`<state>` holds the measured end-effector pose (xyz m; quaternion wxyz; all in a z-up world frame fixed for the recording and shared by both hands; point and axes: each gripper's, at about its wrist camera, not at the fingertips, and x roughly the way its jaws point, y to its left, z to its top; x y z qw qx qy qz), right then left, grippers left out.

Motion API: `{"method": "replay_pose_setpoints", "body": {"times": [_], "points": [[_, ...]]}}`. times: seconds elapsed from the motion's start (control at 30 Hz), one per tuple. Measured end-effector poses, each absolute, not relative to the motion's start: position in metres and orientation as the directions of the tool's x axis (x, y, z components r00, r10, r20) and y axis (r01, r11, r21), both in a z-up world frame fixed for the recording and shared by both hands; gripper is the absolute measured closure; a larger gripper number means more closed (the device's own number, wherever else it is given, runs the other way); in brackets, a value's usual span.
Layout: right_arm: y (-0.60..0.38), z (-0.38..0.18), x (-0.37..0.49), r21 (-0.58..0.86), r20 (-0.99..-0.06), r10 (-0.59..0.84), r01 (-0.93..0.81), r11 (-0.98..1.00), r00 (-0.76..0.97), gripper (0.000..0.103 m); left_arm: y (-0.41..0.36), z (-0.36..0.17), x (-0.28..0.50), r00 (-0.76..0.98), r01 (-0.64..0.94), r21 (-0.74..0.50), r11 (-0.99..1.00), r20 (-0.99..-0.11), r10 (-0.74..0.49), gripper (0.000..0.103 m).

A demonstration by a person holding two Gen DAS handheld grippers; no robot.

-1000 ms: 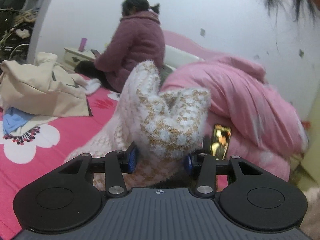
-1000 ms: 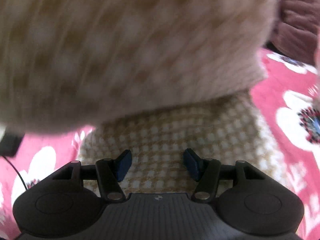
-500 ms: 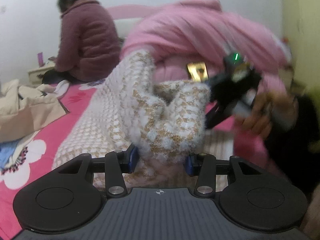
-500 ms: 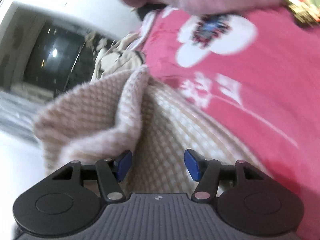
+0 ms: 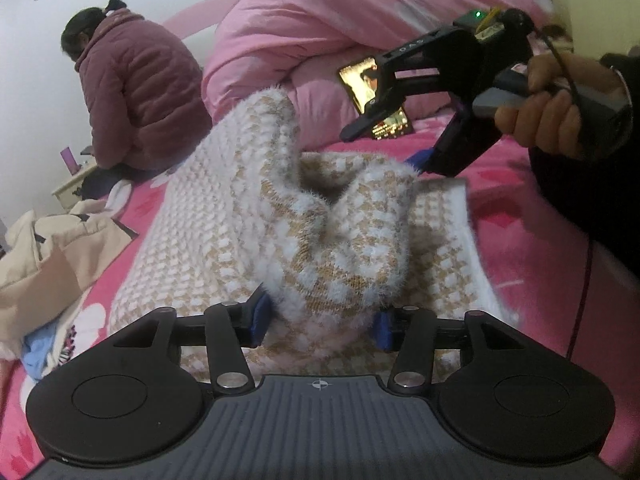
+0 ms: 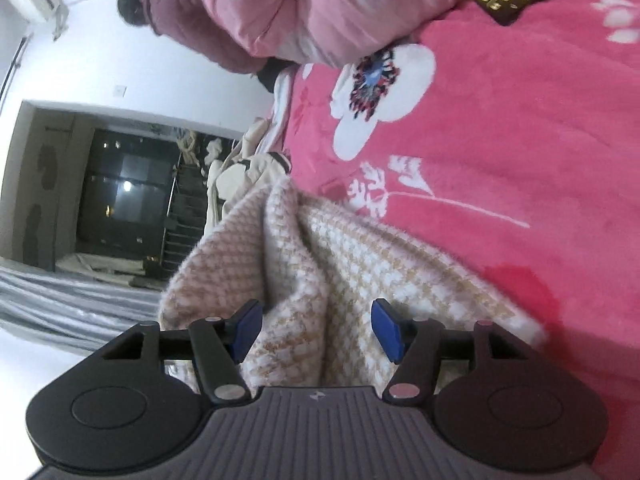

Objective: Fold clothes
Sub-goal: 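Lower the folded end with the left gripper while the right gripper grasps the fold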

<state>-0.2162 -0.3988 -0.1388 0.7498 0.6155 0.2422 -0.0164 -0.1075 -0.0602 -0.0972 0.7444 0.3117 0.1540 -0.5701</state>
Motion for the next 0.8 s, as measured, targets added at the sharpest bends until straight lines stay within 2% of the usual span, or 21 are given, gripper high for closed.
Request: {"method": "replay_pose_setpoints", "body": {"times": [0.23, 0.53, 0.7, 0.8], "points": [[-0.402, -0.142, -0.222, 0.936, -0.338, 0.278, 0.289, 0.203, 0.899, 0.037, -0.064, -0.084, -0.108, 0.304, 0.95, 0.26, 0.174, -0.639, -0.706, 0.049], [-0.411, -0.141, -0.234, 0.951, -0.301, 0.251, 0.271, 0.149, 0.92, 0.035, -0.048, -0.065, -0.094, 0.235, 0.96, 0.068, 0.272, -0.725, -0.648, 0.047], [-0.406, -0.137, -0.231, 0.944, -0.318, 0.274, 0.276, 0.181, 0.908, 0.034, -0.03, -0.039, -0.071, 0.245, 0.927, -0.035, 0.373, -0.697, -0.674, 0.047], [-0.397, -0.132, -0.223, 0.931, -0.343, 0.311, 0.277, 0.238, 0.886, 0.033, -0.037, -0.024, -0.062, 0.24, 0.916, -0.099, 0.388, -0.639, -0.731, 0.044]]}}
